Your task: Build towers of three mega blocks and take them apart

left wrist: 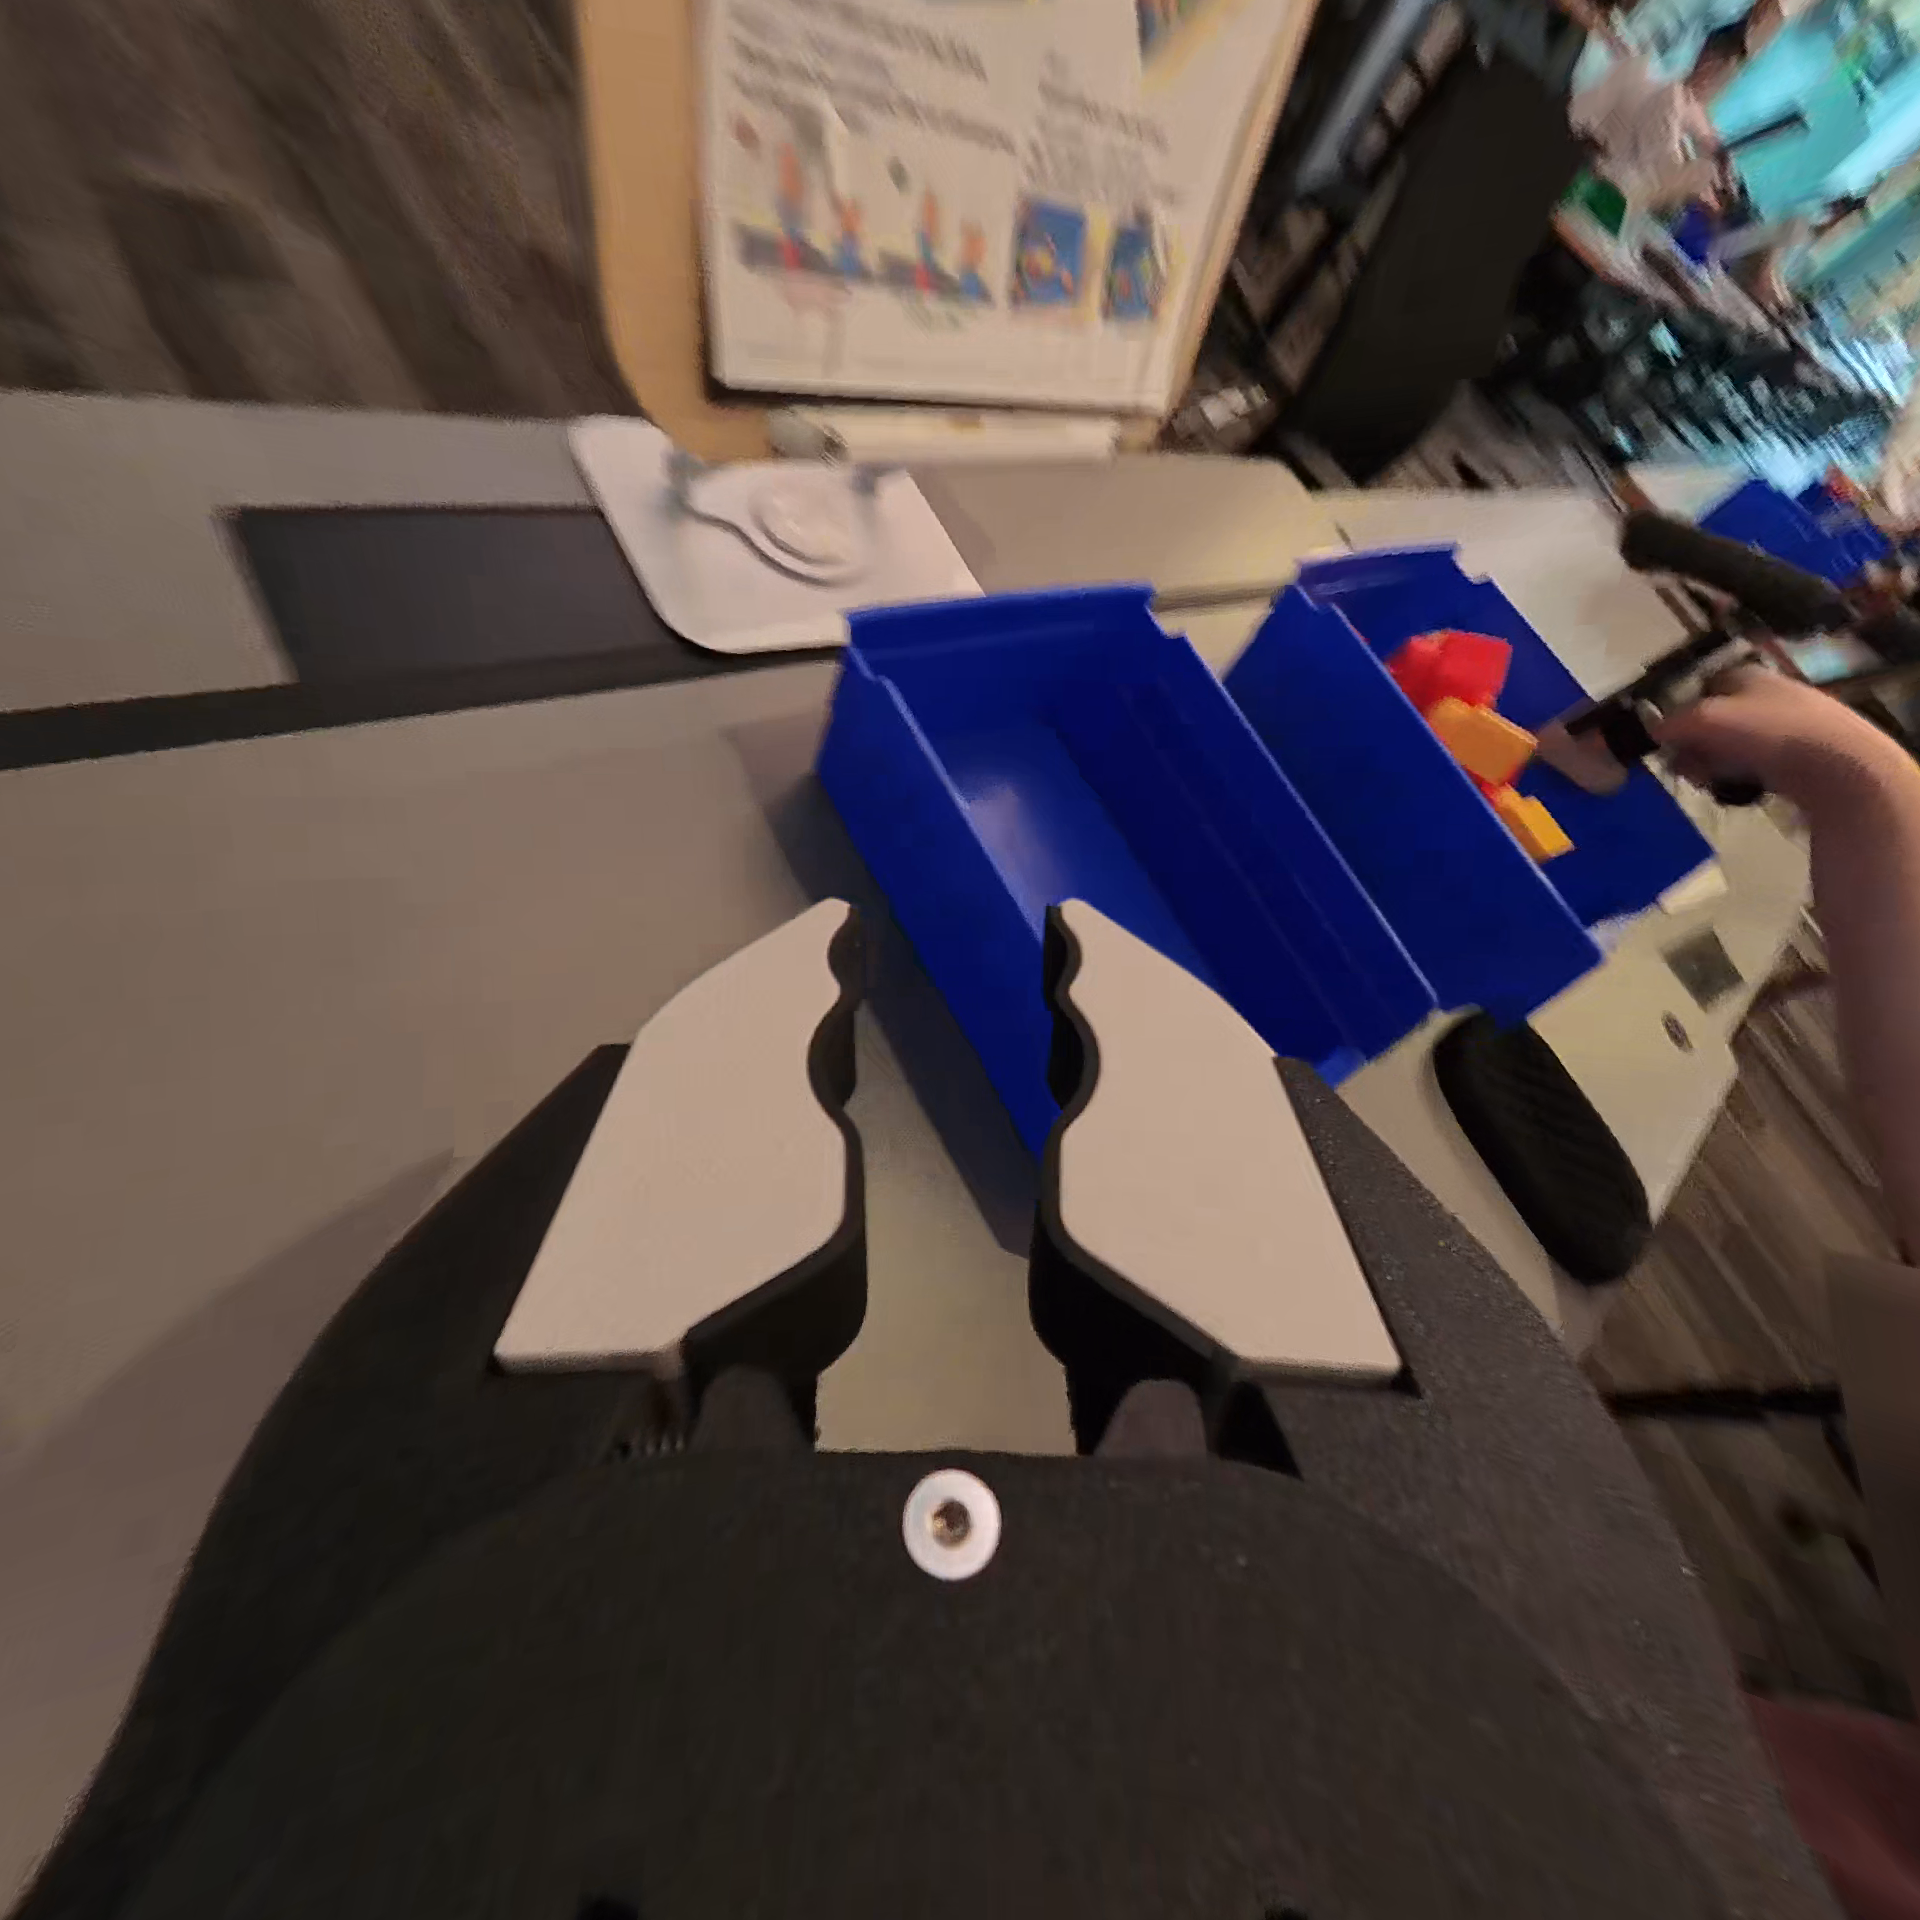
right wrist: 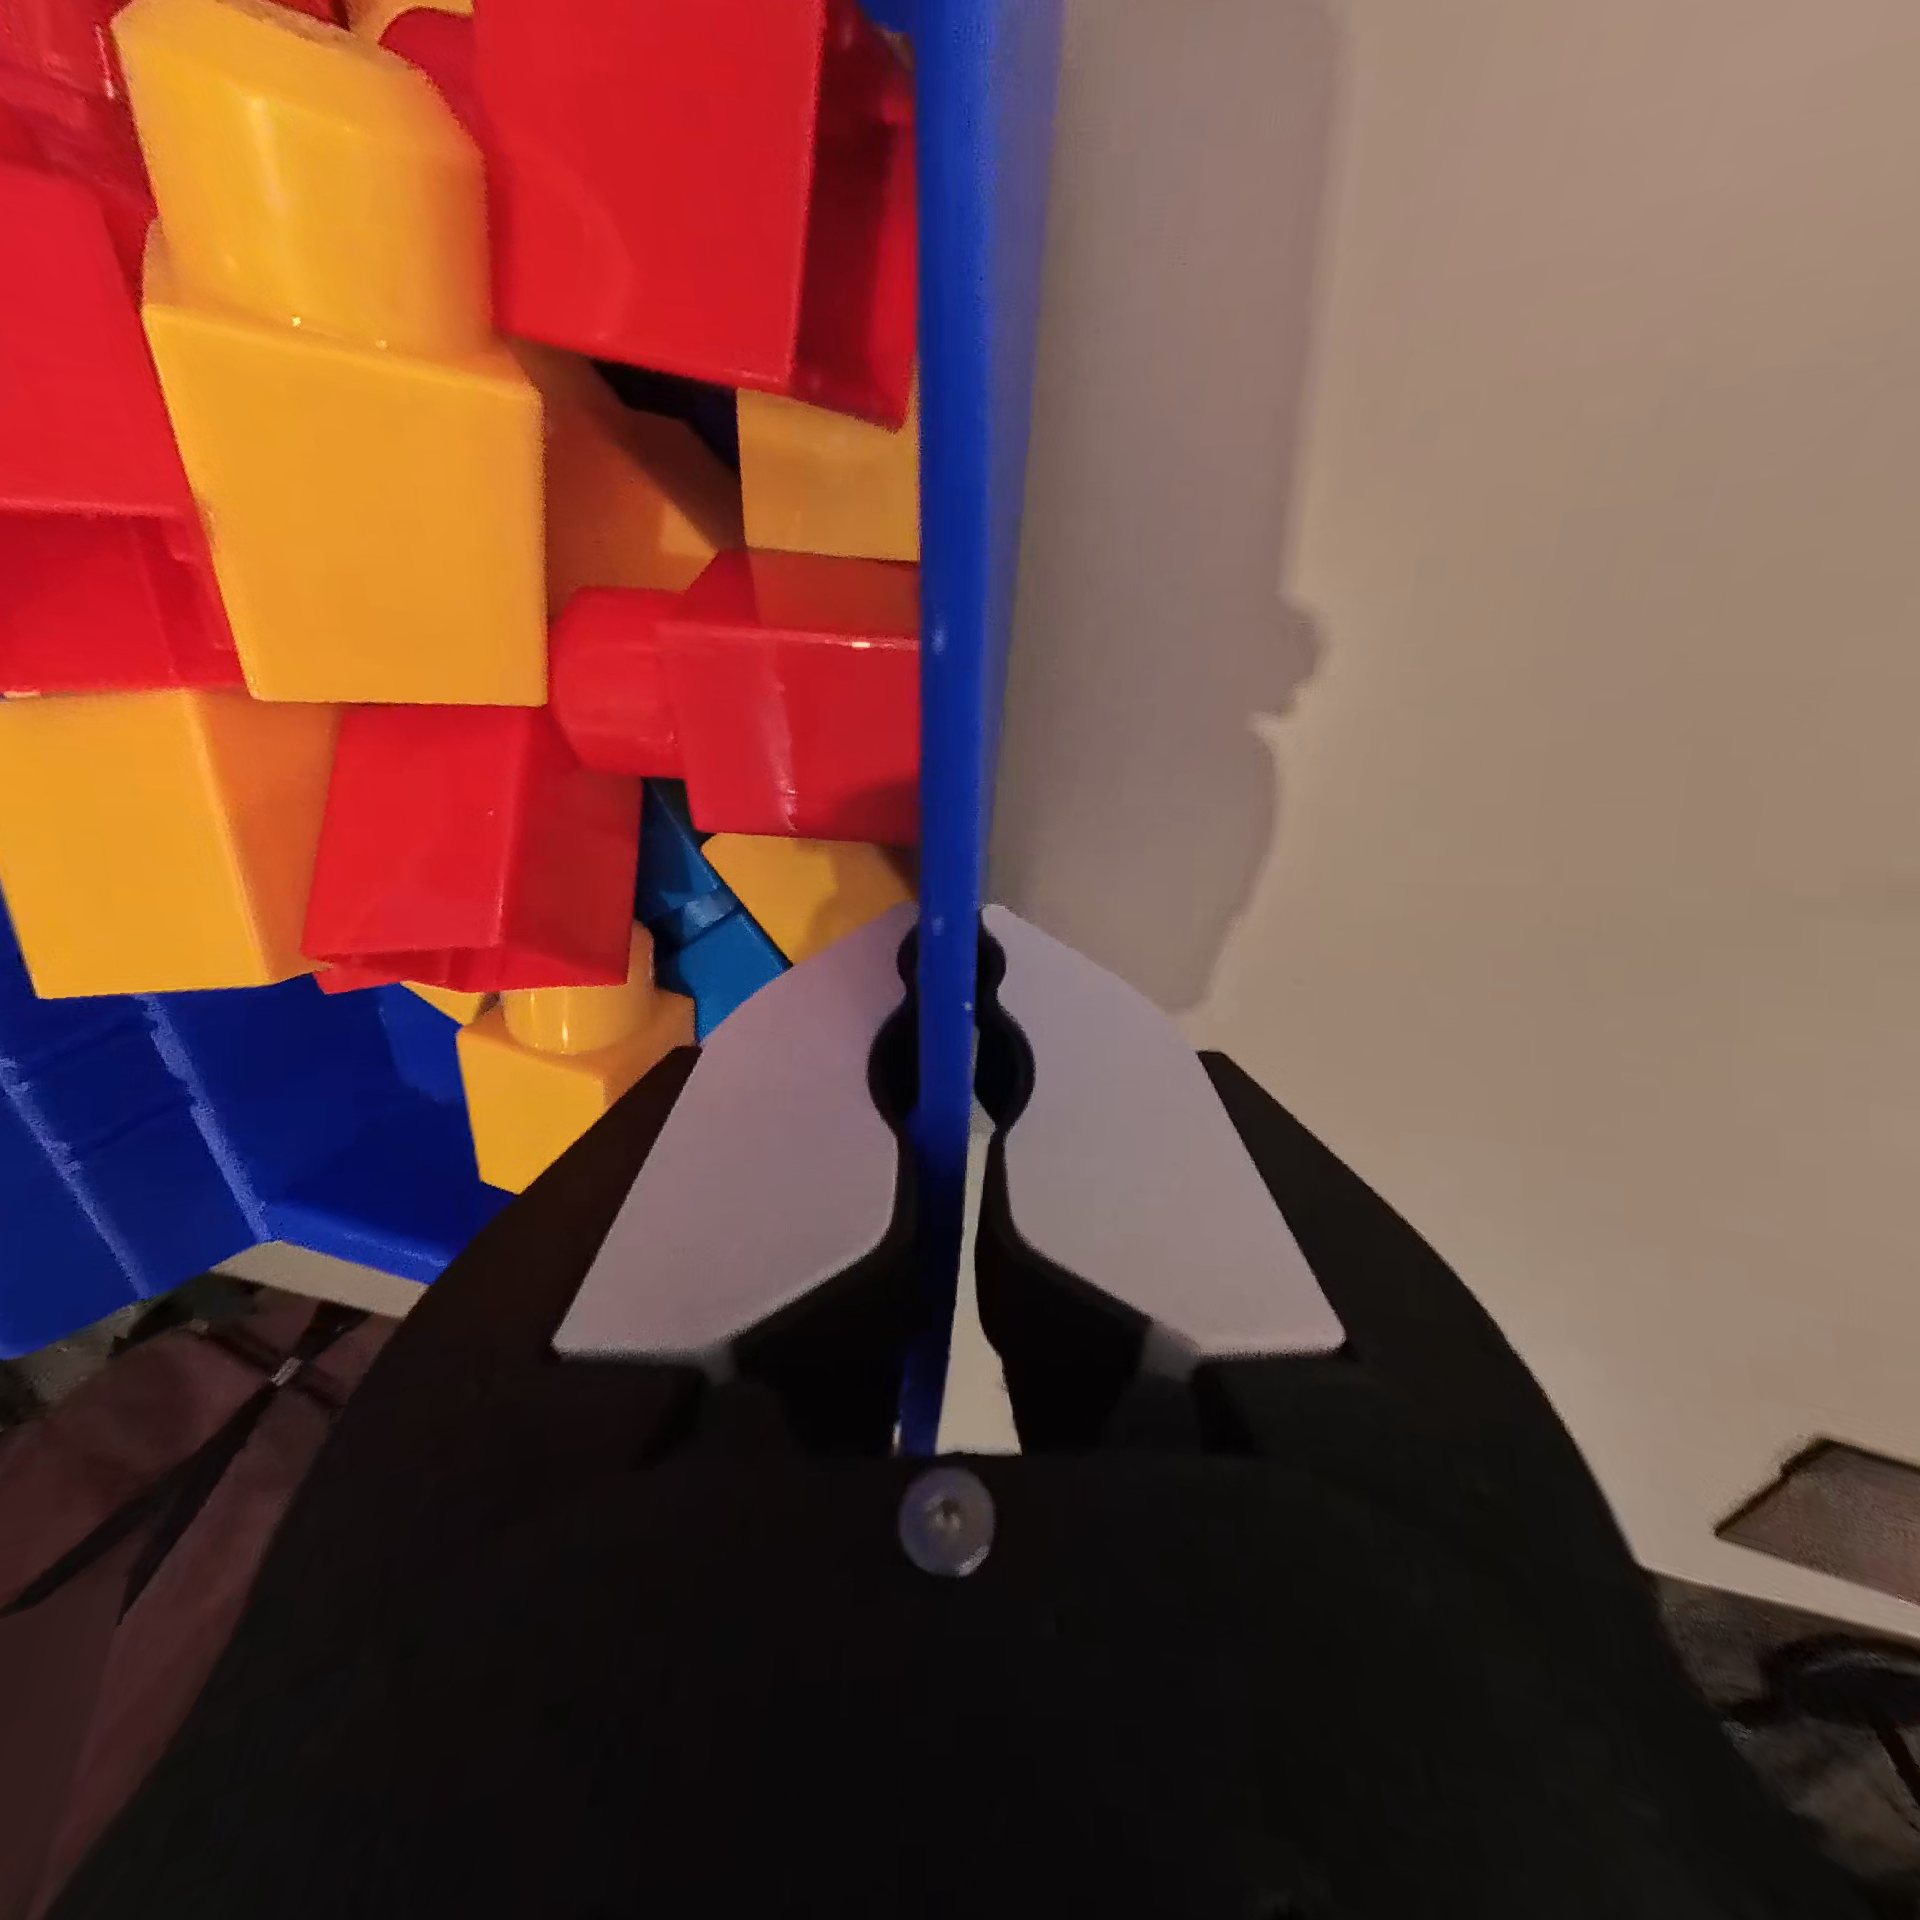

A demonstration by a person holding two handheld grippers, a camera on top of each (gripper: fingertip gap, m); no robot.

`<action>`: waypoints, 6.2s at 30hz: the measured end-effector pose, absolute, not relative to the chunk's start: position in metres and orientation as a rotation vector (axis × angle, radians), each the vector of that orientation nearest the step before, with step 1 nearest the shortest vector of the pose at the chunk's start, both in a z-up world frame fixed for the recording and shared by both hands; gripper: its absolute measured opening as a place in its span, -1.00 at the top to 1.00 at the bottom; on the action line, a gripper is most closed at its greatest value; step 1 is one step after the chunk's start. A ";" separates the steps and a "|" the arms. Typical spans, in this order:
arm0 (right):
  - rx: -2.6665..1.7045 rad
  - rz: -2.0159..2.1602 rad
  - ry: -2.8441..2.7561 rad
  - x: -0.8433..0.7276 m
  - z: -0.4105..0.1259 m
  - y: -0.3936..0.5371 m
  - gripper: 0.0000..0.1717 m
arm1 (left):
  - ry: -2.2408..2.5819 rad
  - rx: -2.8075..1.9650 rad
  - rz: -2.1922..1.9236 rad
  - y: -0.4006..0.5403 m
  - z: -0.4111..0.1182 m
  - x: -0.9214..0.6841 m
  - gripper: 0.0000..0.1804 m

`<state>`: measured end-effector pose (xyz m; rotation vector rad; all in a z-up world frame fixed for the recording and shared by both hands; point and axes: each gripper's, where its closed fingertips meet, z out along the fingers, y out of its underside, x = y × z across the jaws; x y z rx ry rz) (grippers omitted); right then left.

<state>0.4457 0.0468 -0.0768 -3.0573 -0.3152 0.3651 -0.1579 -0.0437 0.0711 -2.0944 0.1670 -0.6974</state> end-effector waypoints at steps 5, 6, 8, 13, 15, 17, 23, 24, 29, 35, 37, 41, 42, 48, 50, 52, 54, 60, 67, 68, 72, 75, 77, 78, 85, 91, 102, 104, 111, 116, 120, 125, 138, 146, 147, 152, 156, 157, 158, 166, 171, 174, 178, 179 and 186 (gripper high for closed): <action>-3.016 0.262 -0.402 0.411 -0.003 0.053 0.93 | -0.016 -1.960 -0.514 -0.082 0.106 -0.212 0.68; -3.005 0.241 -0.432 0.394 0.012 0.054 0.93 | -0.032 -1.950 -0.492 -0.087 0.108 -0.218 0.68; -2.986 0.219 -0.514 0.350 0.034 0.058 0.96 | -0.061 -1.927 -0.491 -0.096 0.113 -0.225 0.68; -2.908 0.265 -0.797 0.199 0.057 0.055 0.95 | -0.079 -1.915 -0.504 -0.111 0.113 -0.239 0.65; -2.891 0.333 -0.905 0.134 0.055 0.047 0.93 | -0.146 -1.912 -0.522 -0.116 0.109 -0.253 0.65; -2.870 0.422 -1.021 0.068 0.049 0.034 0.94 | -0.210 -1.904 -0.511 -0.124 0.106 -0.268 0.65; -2.805 0.616 -1.327 -0.092 0.013 -0.006 0.95 | -0.300 -1.813 -0.455 -0.155 0.117 -0.298 0.64; -2.805 0.644 -1.346 -0.110 0.005 -0.011 0.95 | -0.323 -1.798 -0.445 -0.161 0.117 -0.305 0.64; -2.838 0.700 -1.324 -0.162 -0.045 -0.021 0.95 | -0.393 -1.714 -0.463 -0.180 0.119 -0.329 0.64; -2.924 0.578 -1.128 -0.164 -0.105 -0.014 0.95 | -0.378 -1.764 -0.513 -0.171 0.106 -0.329 0.65; -2.955 0.526 -1.043 -0.155 -0.118 -0.010 0.94 | -0.355 -1.768 -0.527 -0.166 0.106 -0.326 0.65; -2.887 0.497 -0.953 -0.152 -0.116 0.002 0.87 | -0.345 -1.790 -0.553 -0.163 0.101 -0.324 0.65; -2.840 0.507 -0.980 -0.153 -0.109 0.005 0.84 | -0.350 -1.791 -0.560 -0.163 0.100 -0.325 0.64; -2.263 0.445 -1.002 -0.104 0.012 0.033 0.60 | -0.366 -1.783 -0.599 -0.166 0.097 -0.328 0.63; -2.191 0.103 -0.885 -0.017 0.026 0.065 0.45 | -0.374 -1.766 -0.600 -0.167 0.100 -0.330 0.63; -2.308 -0.121 -0.755 0.071 0.009 0.083 0.32 | -0.373 -1.747 -0.612 -0.166 0.103 -0.328 0.63; -2.528 -0.023 -0.691 0.114 -0.032 0.075 0.27 | -0.371 -1.757 -0.602 -0.162 0.105 -0.324 0.63; -2.869 0.153 -0.762 0.158 -0.119 0.040 0.60 | -0.341 -1.862 -0.504 -0.149 0.105 -0.306 0.63; -2.978 0.405 -0.592 0.237 -0.122 0.053 0.88 | -0.297 -1.900 -0.423 -0.140 0.113 -0.287 0.63; -2.982 0.404 -0.554 0.258 -0.123 0.056 0.88 | -0.288 -1.911 -0.418 -0.137 0.113 -0.282 0.63; -3.008 0.353 -0.475 0.343 -0.123 0.058 0.92 | -0.221 -1.951 -0.380 -0.122 0.116 -0.259 0.63; -3.012 0.334 -0.370 0.395 -0.122 0.058 0.92 | -0.161 -1.962 -0.332 -0.113 0.120 -0.241 0.63; -3.020 0.344 -0.319 0.421 -0.123 0.056 0.92 | -0.147 -1.979 -0.301 -0.108 0.120 -0.232 0.62; -3.021 0.352 -0.299 0.431 -0.124 0.055 0.92 | -0.148 -1.996 -0.279 -0.106 0.119 -0.229 0.60; -2.951 0.325 -0.333 0.454 -0.121 0.054 0.91 | -0.081 -2.033 -0.143 -0.099 0.121 -0.205 0.49; -2.315 0.239 -0.291 0.459 -0.005 0.100 0.65 | -0.072 -1.635 0.092 -0.115 0.183 -0.211 0.25; -1.388 0.644 -0.185 0.419 0.184 0.040 0.57 | -0.171 -1.993 0.168 -0.122 0.036 -0.265 0.33; -1.397 0.693 -0.199 0.408 0.181 0.045 0.57 | -0.227 -2.118 0.121 -0.120 0.004 -0.274 0.32; -1.532 0.787 -0.313 0.358 0.150 0.062 0.53 | -0.380 -2.572 -0.125 -0.124 -0.083 -0.259 0.38; -1.518 0.903 -0.367 0.334 0.153 0.058 0.52 | -0.333 -2.734 0.001 -0.129 -0.107 -0.276 0.75; -1.523 0.884 -0.389 0.330 0.153 0.056 0.52 | -0.192 -2.818 0.070 -0.127 -0.110 -0.278 0.80; -1.542 0.897 -0.405 0.325 0.149 0.057 0.52 | 0.051 -2.826 0.019 -0.110 -0.111 -0.283 0.88; -1.616 0.833 -0.436 0.315 0.133 0.066 0.49 | 0.181 -2.711 -0.076 -0.080 -0.096 -0.286 0.72; -1.611 0.827 -0.419 0.317 0.134 0.068 0.49 | 0.250 -2.101 -0.111 -0.075 0.022 -0.217 0.56; -1.617 0.825 -0.422 0.316 0.132 0.068 0.49 | 0.257 -2.167 -0.059 -0.073 0.012 -0.209 0.53; -1.647 0.809 -0.457 0.307 0.125 0.067 0.49 | 0.153 -2.346 -0.032 -0.040 -0.019 -0.187 0.53; -1.655 0.809 -0.472 0.304 0.124 0.066 0.48 | 0.063 -2.557 -0.004 -0.023 -0.045 -0.187 0.44; -1.657 0.813 -0.473 0.303 0.123 0.066 0.48 | 0.061 -2.612 0.019 -0.021 -0.051 -0.187 0.43; -1.660 0.818 -0.475 0.303 0.123 0.067 0.48 | 0.047 -2.662 0.020 -0.020 -0.057 -0.186 0.38; -1.681 0.839 -0.500 0.298 0.118 0.066 0.47 | -0.020 -2.972 0.181 -0.022 -0.085 -0.196 0.44; -1.688 0.849 -0.510 0.295 0.116 0.066 0.47 | 0.058 -3.006 0.273 -0.025 -0.081 -0.204 0.59; -1.698 0.860 -0.525 0.290 0.113 0.067 0.47 | 0.093 -2.973 0.284 -0.029 -0.072 -0.211 0.59; -1.685 0.864 -0.585 0.275 0.112 0.063 0.47 | 0.102 -2.811 0.059 -0.029 -0.044 -0.197 0.59; -1.664 0.872 -0.615 0.268 0.114 0.059 0.47 | 0.124 -2.752 -0.026 -0.029 -0.034 -0.187 0.59; -1.319 1.349 -0.986 0.173 0.144 -0.028 0.50 | 0.549 -2.020 -0.828 -0.055 0.076 -0.033 0.59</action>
